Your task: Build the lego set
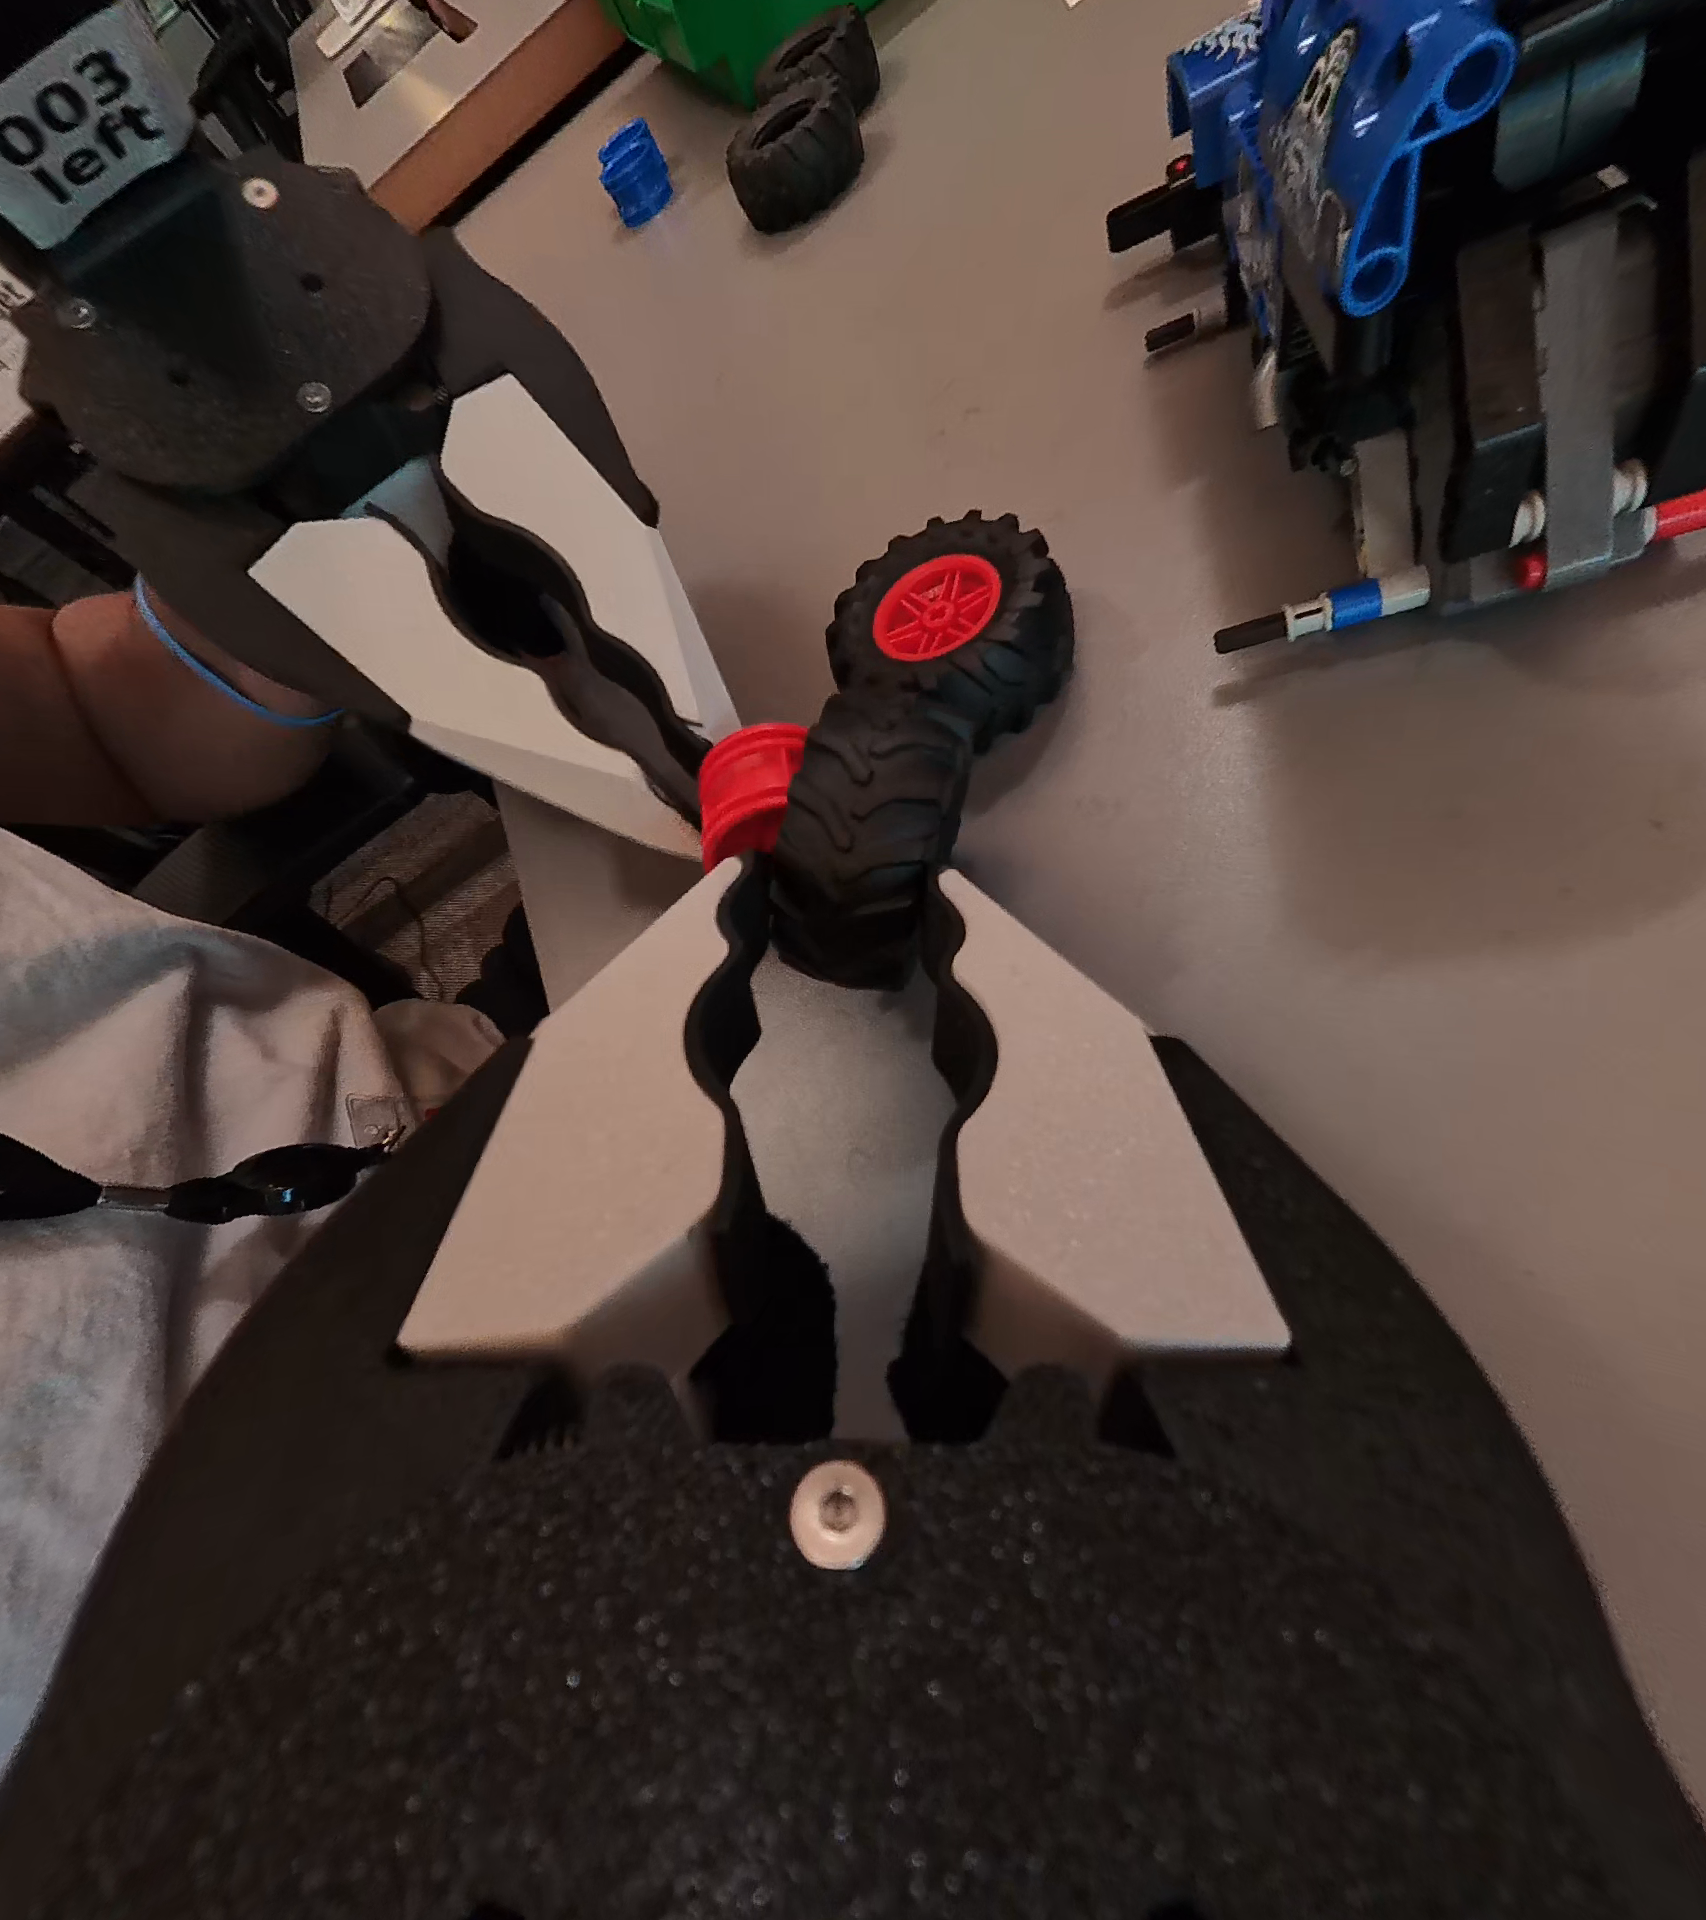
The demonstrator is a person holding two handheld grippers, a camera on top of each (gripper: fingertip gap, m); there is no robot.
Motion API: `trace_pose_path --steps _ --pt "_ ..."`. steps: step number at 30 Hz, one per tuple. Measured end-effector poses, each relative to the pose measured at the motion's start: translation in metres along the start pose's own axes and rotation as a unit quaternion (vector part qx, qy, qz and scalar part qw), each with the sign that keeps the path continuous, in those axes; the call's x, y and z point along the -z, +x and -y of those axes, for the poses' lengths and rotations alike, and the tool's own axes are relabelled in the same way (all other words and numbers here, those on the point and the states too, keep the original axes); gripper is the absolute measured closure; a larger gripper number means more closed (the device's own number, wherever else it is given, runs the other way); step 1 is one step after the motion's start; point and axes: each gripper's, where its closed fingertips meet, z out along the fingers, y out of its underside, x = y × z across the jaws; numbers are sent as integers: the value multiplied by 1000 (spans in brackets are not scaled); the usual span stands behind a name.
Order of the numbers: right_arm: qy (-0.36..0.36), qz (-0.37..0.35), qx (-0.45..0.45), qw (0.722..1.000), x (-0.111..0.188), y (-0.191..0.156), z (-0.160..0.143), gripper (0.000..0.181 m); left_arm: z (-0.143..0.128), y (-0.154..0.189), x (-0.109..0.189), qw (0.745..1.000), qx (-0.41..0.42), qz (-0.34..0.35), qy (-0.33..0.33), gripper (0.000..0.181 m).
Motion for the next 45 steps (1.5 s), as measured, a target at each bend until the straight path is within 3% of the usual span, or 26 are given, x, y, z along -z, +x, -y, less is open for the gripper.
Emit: trace_pose_path --steps 1,5,9,12,18,21,27,39,43,45 --pt "0 2 -3 1000 0 0 0 152 -1 1 1 1000 0 -12 0 177" --pt "-24 -7 12 1000 3 7 -5 143 2 5 9 996 -10 -89 10 178" --pt "6 69 0 998 7 -13 2 144 9 14 16 981 -18 -192 9 178" --pt "17 81 -13 996 11 -13 3 137 6 13 10 976 -43 -213 -24 178" --pt "23 -22 120 992 25 -5 4 136 7 14 0 967 -49 -245 -56 177" --pt "17 -61 178 982 24 -12 3 131 9 12 -5 965 -31 -251 -70 178" --pt "34 -184 270 944 26 -4 10 143 16 7 -9 964 16 -255 -71 178" --pt "14 -204 301 931 14 5 5 148 21 3 -13 957 57 -270 -84 177" --pt "-1 -218 293 931 17 12 5 149 23 -2 -16 968 40 -237 -77 177" --pt "-8 -228 291 929 19 17 6 149 22 -11 -13 975 20 -205 -83 163"
